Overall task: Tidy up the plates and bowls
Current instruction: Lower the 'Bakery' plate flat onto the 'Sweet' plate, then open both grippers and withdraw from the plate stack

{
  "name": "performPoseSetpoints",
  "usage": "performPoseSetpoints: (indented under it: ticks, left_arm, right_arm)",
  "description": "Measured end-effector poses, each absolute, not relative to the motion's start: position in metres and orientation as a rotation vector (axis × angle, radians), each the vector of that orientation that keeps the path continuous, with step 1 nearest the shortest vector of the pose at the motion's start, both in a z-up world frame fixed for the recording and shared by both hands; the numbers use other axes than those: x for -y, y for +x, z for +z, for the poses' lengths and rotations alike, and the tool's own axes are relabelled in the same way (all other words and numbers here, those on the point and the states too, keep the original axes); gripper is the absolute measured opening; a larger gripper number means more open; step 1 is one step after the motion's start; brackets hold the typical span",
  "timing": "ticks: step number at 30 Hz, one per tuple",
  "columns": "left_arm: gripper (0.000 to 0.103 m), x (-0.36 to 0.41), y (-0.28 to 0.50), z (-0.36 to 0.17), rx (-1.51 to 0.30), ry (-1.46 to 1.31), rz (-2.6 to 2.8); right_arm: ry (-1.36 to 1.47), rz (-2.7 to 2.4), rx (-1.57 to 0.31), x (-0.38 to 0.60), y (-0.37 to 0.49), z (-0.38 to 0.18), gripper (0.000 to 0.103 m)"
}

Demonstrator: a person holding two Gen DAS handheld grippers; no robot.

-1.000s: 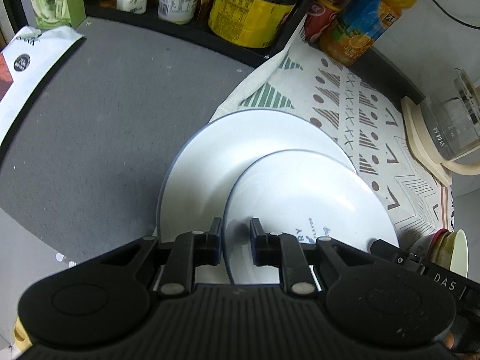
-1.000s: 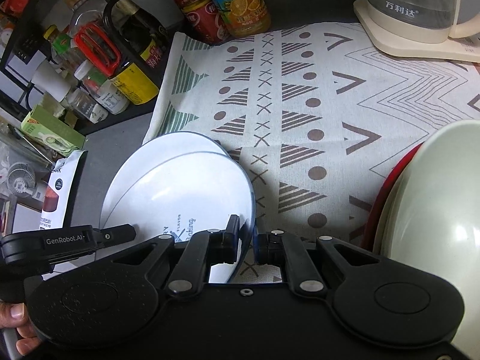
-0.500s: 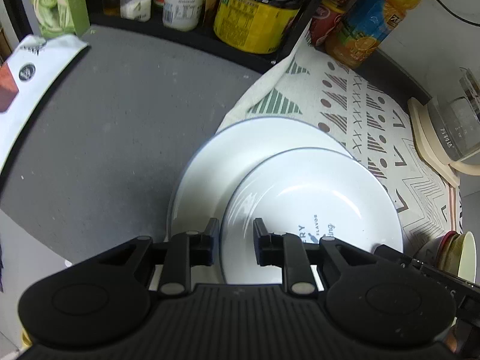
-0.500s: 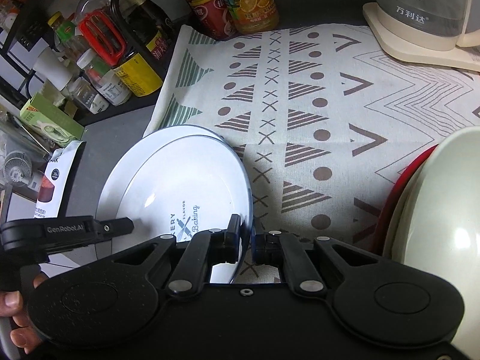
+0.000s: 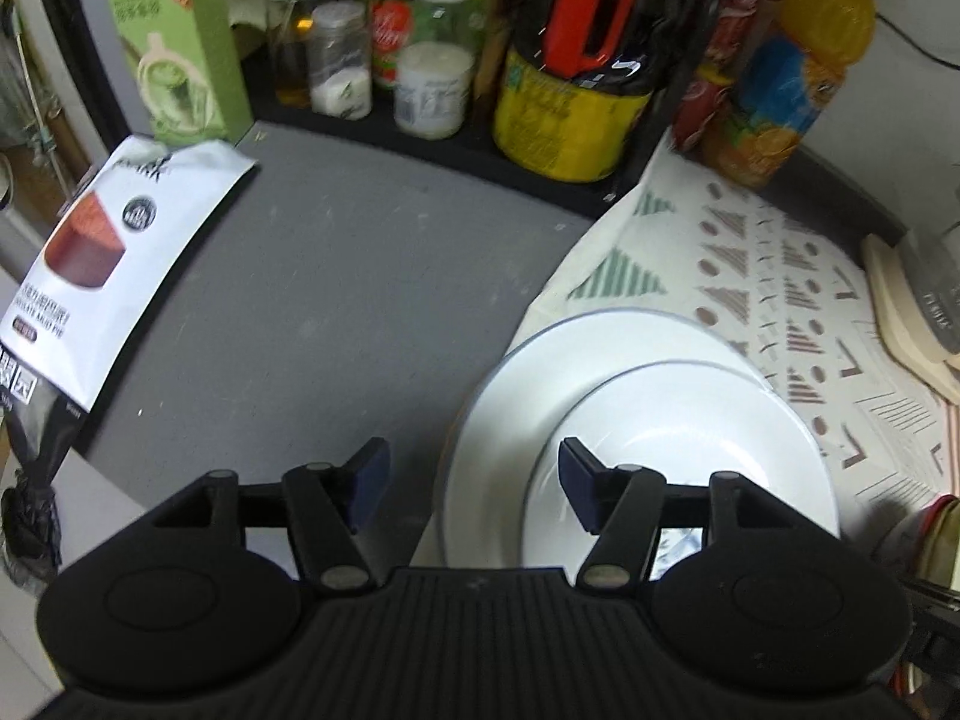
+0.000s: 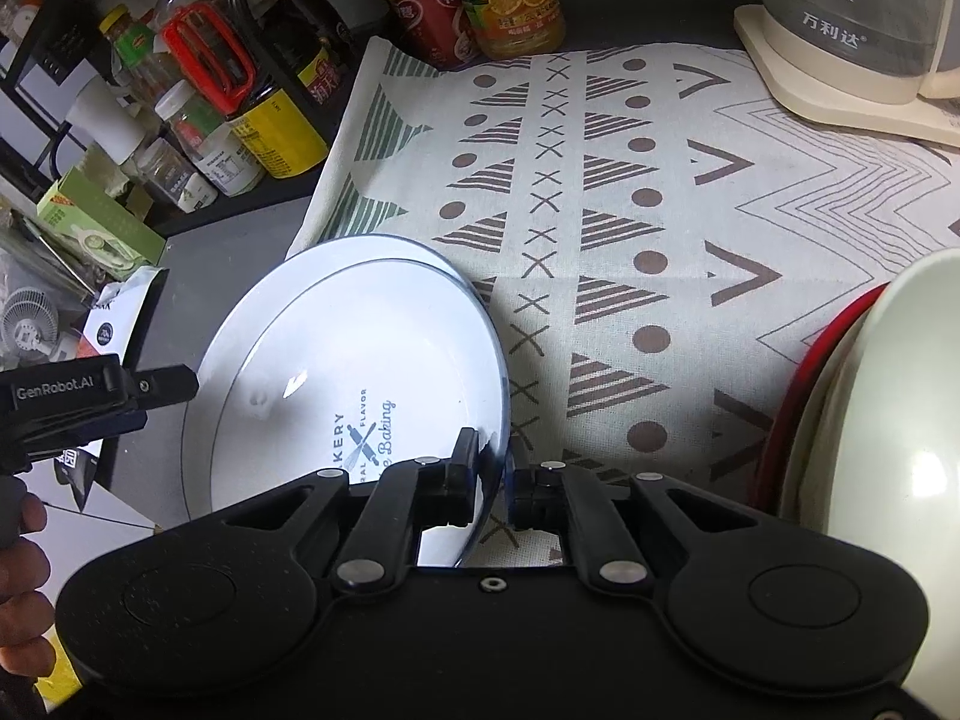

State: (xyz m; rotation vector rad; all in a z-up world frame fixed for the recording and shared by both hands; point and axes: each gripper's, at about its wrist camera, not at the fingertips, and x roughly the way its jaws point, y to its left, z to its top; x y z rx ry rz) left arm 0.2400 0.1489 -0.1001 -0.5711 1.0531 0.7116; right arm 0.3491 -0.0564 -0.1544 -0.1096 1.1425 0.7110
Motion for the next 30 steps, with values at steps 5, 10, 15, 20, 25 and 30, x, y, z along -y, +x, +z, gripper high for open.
performPoseSetpoints:
  ticks: [5,10,15,20,25,30]
  left_arm:
    - [0.06,-0.153,0.235,-0.108,-1.08,-0.571,0.733]
    - [0.06,-0.155,0.234,-0.116,-1.095,-0.601,0.719]
    - [0.06,-0.156,0.231,-0.12,-1.088,-0.624,0.717]
    - [0.062,-0.16,0.229,-0.122,-1.069,-0.64,0.721]
    - [0.063,-0.163,0.228,-0.121,-1.059,-0.616,0.762]
    - [0.063,-0.164,0.23,-0.112,-1.045,-0.58,0.78]
  right_arm:
    - [-0.138,0.707,-1.144,0.052,0.349,-0.156,0.011]
    - [-0.164,0.706,-1.159,0.046,0.346,-0.162,0.015]
    - [-0.168,0.7,-1.172,0.043,0.347,-0.163,0.018]
    - [-0.155,0.699,-1.187,0.043,0.348,-0.163,0.021]
    - [-0.135,0.699,-1.162,0.045,0.347,-0.155,0.031]
    - [-0.109,0.704,-1.111,0.05,0.347,-0.141,0.044]
